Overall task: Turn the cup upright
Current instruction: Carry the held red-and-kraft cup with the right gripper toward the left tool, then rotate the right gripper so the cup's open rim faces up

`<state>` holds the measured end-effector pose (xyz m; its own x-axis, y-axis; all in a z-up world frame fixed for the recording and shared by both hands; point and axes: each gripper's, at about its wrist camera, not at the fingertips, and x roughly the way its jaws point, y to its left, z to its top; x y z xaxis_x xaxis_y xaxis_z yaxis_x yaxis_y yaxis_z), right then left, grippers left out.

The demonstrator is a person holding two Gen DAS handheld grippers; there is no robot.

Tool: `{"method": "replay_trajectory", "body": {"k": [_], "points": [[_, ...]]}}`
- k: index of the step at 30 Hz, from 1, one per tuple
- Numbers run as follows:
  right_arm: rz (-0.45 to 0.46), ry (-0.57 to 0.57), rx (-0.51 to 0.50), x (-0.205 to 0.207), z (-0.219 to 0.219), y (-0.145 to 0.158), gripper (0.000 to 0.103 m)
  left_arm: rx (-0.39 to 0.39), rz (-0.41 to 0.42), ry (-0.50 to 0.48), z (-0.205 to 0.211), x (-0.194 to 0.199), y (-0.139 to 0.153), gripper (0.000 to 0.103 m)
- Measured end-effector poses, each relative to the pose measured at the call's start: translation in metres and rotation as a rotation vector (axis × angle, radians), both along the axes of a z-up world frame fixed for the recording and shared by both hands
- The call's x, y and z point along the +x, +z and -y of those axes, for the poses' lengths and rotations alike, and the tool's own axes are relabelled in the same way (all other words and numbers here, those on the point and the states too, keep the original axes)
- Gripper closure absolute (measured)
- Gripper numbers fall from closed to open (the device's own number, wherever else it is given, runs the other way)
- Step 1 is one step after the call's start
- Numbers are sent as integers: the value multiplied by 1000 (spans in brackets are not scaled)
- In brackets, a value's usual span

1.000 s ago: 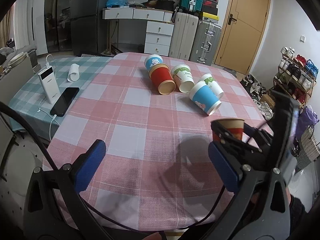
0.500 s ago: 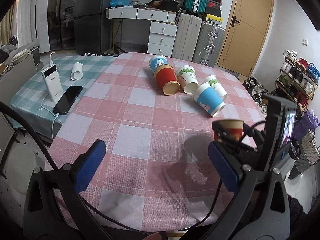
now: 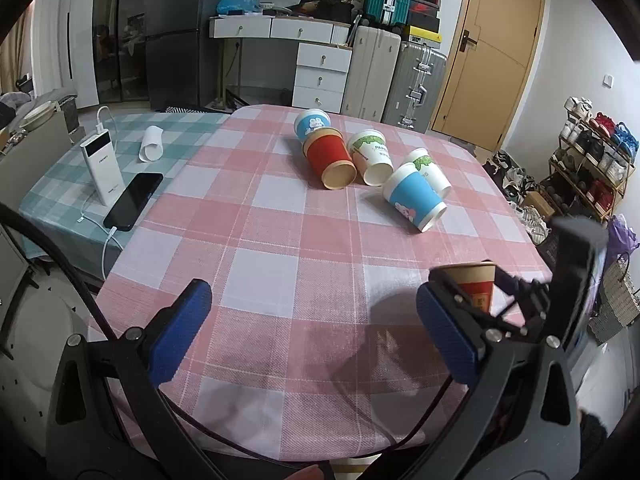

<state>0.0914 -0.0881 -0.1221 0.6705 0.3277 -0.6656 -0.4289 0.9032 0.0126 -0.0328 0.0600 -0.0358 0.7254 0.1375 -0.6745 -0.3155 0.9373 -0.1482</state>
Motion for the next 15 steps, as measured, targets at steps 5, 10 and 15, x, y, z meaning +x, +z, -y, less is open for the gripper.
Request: {"method": "replay_trajectory", "body": {"k": [5, 10, 15], "points": [[-169, 72, 7, 28, -2, -1, 18, -3, 0, 0, 0, 0, 0, 1], [-254, 118, 7, 46, 1, 9, 17, -13, -10, 9, -5, 2, -3, 1], [-291, 209, 7, 60, 8, 34, 16, -21, -21, 13, -10, 5, -9, 1]]}}
